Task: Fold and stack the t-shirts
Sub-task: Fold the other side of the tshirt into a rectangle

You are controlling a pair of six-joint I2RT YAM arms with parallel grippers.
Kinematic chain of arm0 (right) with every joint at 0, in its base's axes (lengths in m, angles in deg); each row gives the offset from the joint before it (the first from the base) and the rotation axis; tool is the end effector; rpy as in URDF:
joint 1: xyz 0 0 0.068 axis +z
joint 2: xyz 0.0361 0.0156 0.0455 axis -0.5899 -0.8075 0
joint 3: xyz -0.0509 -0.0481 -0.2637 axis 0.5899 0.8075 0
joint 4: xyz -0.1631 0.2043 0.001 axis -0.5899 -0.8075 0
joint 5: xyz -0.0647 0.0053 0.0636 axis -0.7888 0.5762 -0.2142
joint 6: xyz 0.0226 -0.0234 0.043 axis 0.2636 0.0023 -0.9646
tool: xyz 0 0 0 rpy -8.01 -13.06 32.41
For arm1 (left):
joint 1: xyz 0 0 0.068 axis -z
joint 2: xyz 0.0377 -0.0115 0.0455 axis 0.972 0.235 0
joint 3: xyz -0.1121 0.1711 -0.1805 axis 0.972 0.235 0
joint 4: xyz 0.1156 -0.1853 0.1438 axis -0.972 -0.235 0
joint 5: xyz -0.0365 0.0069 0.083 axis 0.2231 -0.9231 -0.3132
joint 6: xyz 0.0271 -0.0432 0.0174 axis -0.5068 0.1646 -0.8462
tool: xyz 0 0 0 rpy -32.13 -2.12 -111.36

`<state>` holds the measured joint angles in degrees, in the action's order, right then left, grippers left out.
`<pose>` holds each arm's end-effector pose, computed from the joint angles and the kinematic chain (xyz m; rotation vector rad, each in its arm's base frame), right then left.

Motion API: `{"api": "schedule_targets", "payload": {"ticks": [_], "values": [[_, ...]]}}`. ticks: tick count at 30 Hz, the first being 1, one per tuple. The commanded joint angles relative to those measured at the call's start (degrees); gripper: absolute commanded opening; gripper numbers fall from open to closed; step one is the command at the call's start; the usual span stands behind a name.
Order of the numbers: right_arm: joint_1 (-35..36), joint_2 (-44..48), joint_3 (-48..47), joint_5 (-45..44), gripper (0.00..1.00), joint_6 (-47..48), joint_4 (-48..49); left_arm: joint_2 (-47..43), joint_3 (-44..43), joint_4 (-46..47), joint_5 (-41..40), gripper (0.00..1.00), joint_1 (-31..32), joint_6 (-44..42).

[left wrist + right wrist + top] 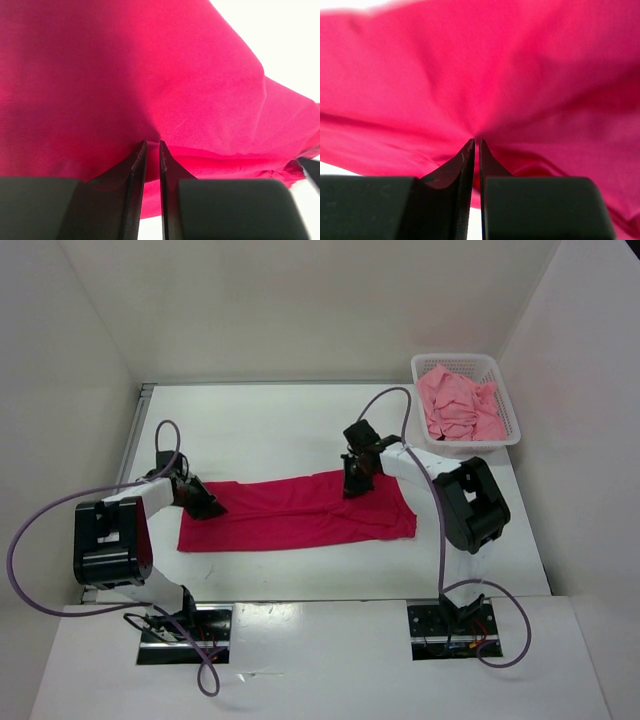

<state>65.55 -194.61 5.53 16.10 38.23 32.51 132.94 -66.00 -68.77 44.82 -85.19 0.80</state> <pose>0.3297 0.1907 0.1784 -0.0613 2.7879 0.4459 0.2784 0.0322 0.1462 -1.0549 2.5212 -0.5859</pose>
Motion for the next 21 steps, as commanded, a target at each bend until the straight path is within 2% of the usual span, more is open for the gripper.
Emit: {"api": "schedule_targets", "payload": {"ticks": [1, 10, 15, 16, 17, 18, 21], "values": [[0.5, 4.7, 5.1, 0.7, 0.11, 0.8, -1.0, -0.6, 1.2, -1.0, 2.7, 0.23, -2.1, -0.3], [2.1, 15.3, 13.7, 2.0, 0.10, -1.8, -2.8, -6.1, 1.8, -4.5, 2.7, 0.26, -3.2, 0.1], [2.8, 16.5, 16.5, 4.3, 0.10, -3.1, -3.3, -6.4, -3.1, -4.5, 1.3, 0.26, -3.7, 0.6], [2.8, 16.5, 15.9, 3.6, 0.11, -3.1, -3.3, -6.9, -5.0, -4.5, 0.7, 0.26, -3.7, 0.6], [2.8, 16.5, 9.2, 1.4, 0.14, -1.4, -7.6, -7.4, -9.7, -4.5, -1.5, 0.26, -0.5, 1.1], [2.8, 16.5, 7.9, 0.9, 0.19, -1.4, -8.1, -6.7, -11.2, -4.5, -1.6, 0.26, 1.5, 1.1], [2.8, 13.7, 5.6, 0.9, 0.34, -1.4, -8.2, -5.5, -11.3, -4.0, -1.6, 0.26, 4.0, 1.1]]}}
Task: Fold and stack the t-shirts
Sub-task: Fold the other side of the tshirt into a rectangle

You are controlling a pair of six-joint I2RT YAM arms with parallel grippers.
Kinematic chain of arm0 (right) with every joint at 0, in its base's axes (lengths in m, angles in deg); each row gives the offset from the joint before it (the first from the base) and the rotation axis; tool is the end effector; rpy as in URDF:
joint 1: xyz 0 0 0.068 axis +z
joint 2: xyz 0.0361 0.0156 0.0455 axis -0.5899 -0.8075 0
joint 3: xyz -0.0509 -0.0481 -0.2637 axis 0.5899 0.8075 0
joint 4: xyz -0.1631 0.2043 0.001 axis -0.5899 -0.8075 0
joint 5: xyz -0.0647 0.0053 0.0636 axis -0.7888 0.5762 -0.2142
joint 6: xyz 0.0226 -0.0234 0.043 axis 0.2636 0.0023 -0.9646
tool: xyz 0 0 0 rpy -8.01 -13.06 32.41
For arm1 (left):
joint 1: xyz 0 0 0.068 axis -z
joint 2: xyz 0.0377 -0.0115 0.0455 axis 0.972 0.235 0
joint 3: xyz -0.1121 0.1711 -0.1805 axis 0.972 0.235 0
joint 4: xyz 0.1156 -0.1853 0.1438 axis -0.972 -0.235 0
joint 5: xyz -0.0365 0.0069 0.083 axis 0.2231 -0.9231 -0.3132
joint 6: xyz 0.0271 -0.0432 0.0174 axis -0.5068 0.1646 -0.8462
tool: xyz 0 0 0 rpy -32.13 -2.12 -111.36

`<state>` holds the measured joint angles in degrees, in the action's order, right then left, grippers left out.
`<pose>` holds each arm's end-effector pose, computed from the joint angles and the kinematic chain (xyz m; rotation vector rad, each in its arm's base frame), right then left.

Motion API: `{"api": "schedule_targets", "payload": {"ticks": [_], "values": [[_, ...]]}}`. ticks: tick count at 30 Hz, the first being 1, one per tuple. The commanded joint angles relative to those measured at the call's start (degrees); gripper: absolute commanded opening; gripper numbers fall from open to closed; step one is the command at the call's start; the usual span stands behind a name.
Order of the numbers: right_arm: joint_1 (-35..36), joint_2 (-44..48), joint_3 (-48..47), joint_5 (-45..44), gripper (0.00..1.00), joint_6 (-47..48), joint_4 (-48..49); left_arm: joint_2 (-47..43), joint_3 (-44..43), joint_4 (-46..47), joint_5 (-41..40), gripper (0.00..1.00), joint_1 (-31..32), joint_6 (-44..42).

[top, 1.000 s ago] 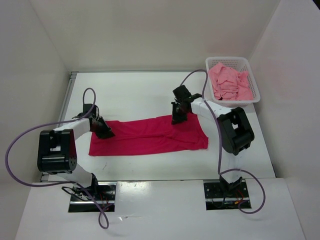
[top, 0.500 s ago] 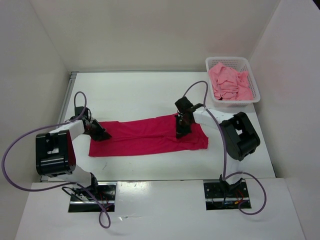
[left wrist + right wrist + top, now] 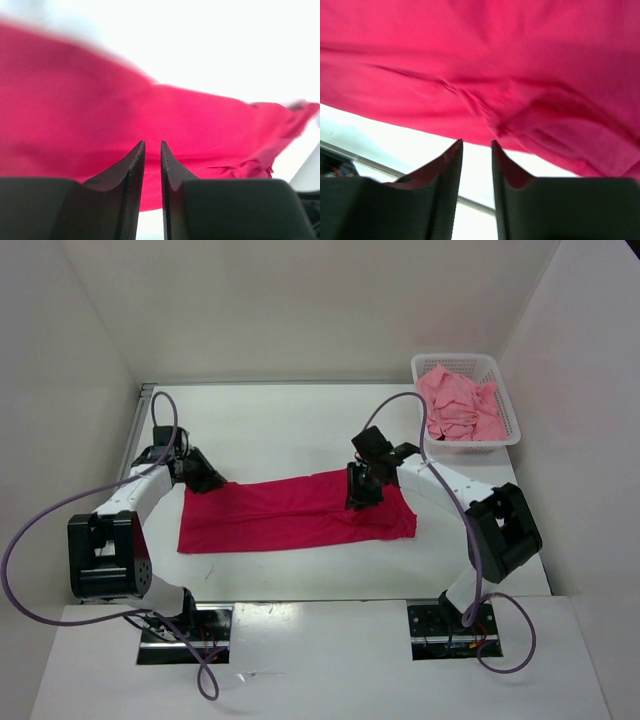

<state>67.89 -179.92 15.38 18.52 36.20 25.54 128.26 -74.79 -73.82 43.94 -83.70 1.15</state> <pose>0.2667 0.1718 0.2090 -0.0790 2.8461 0.4958 0.2966 0.0277 0.2065 -0.9517 2.4078 -0.6021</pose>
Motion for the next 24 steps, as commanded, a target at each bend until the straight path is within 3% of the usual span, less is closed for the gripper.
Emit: {"api": "schedule_targets", "payload": {"ticks": [1, 5, 15, 24], "values": [[0.4, -1.5, -4.3, -1.6, 0.36, 0.7, 0.2, -0.8, -1.7, 1.6, -0.7, 0.26, 3.6, 1.4], [0.4, -4.7, -3.6, -2.5, 0.37, 0.0, 2.3, -1.4, 3.5, 3.5, -0.7, 0.26, 4.9, 1.9], [0.4, -6.5, -1.1, -4.4, 0.39, -1.8, 3.6, -1.4, 4.3, 3.5, -3.1, 0.26, 7.3, 0.9], [0.9, -7.6, -0.5, -2.3, 0.26, -2.4, 4.7, 0.3, 6.1, 5.2, -3.1, 0.26, 7.3, 0.9]]}}
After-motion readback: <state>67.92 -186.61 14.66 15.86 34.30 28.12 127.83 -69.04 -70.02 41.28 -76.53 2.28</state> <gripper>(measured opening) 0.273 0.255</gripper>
